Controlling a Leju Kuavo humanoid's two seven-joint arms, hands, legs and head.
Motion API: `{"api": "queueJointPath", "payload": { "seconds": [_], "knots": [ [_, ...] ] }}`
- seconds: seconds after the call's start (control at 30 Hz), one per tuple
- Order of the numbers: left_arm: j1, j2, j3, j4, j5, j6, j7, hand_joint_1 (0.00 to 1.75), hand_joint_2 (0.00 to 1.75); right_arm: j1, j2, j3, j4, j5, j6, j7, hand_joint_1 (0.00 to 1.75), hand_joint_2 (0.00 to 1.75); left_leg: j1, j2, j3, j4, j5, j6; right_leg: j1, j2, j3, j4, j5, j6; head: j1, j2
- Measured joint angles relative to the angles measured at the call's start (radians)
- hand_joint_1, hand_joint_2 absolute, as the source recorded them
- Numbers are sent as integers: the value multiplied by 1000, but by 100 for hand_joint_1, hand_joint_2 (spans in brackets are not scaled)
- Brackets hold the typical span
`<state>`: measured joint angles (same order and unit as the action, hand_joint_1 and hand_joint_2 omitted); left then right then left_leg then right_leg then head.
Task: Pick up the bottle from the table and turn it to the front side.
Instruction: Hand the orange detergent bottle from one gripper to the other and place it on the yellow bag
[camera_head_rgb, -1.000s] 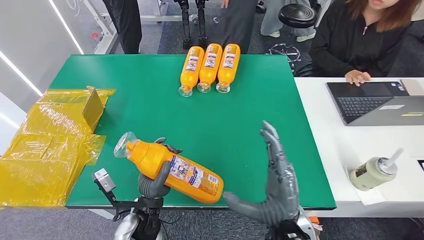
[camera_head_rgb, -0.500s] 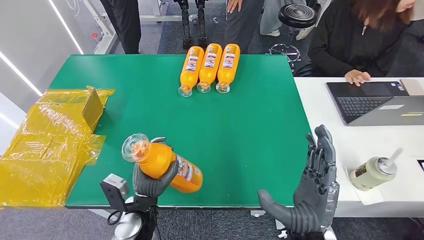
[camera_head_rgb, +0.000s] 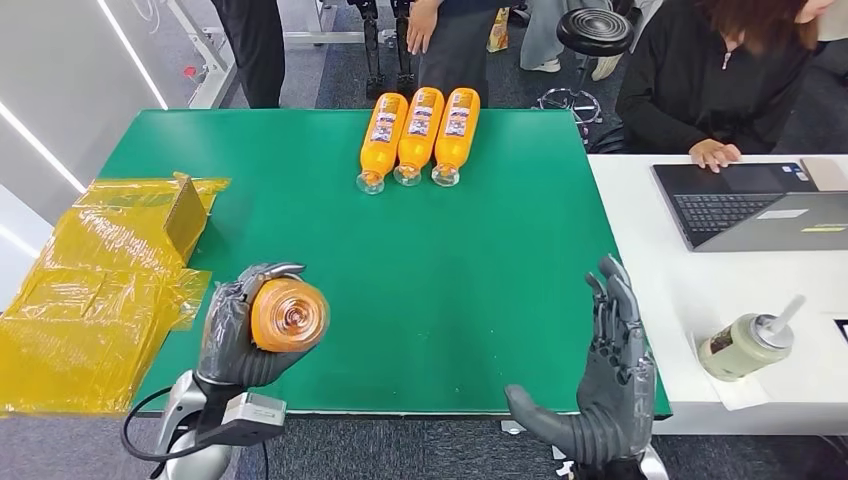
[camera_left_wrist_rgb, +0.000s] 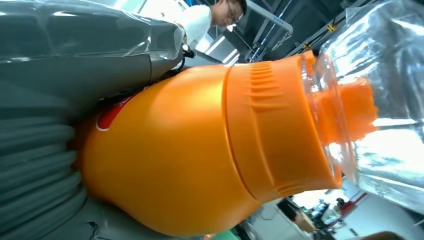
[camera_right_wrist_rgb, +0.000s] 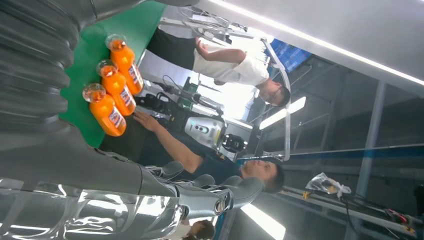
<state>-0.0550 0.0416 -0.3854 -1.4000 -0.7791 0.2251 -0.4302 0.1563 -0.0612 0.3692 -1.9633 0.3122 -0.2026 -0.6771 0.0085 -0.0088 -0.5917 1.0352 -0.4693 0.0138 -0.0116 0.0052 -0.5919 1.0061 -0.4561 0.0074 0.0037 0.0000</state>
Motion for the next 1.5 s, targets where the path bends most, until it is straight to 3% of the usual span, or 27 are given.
{"api": "queueJointPath", "payload": {
  "seconds": [0.17,0.3,0.4,0.47,0.63,0.93,1.0,1.13,1.5],
  "knots": [
    [7,56,0,-40,-25,-3,18,175,175,-2,-6,-3,23,-4,3,-7,0,175,0,0,0,0,0,0,0,0,0,0,0,0,0,0],
    [10,116,0,-41,-129,-16,89,170,175,-14,-8,-6,47,-13,18,-14,0,175,0,0,0,0,0,0,0,0,0,0,0,0,0,0],
    [2,159,3,32,-236,-7,131,171,175,-30,-10,-11,69,-19,27,-18,0,175,0,0,1,0,1,-1,0,0,0,1,0,-1,0,0],
    [-21,171,11,138,-310,47,149,173,175,-37,-13,-13,79,-18,34,-15,0,175,0,0,1,0,1,-2,0,0,-1,1,0,-1,0,0],
    [-105,175,33,449,-468,189,182,175,175,-49,-18,-14,93,20,49,2,0,175,0,2,0,0,2,-3,0,1,-2,2,2,-3,0,0],
    [-245,172,43,786,-557,219,214,175,175,-60,-19,-14,122,34,45,3,0,175,0,2,2,-1,2,-4,0,1,-1,3,1,-4,0,0],
    [-268,171,41,834,-581,227,228,174,175,-55,-19,-14,129,34,43,-3,0,175,-1,3,3,-1,2,-5,0,2,-1,4,1,-5,0,0],
    [-301,168,35,900,-627,225,262,149,175,-45,-19,-13,139,41,41,-7,0,175,-2,7,5,-2,1,-9,0,6,-2,5,2,-10,0,0],
    [-366,169,14,994,-724,196,365,134,175,-47,-17,-8,146,66,62,11,0,175,-2,9,11,-10,7,-22,0,8,-4,9,5,-21,0,0]
  ]
}}
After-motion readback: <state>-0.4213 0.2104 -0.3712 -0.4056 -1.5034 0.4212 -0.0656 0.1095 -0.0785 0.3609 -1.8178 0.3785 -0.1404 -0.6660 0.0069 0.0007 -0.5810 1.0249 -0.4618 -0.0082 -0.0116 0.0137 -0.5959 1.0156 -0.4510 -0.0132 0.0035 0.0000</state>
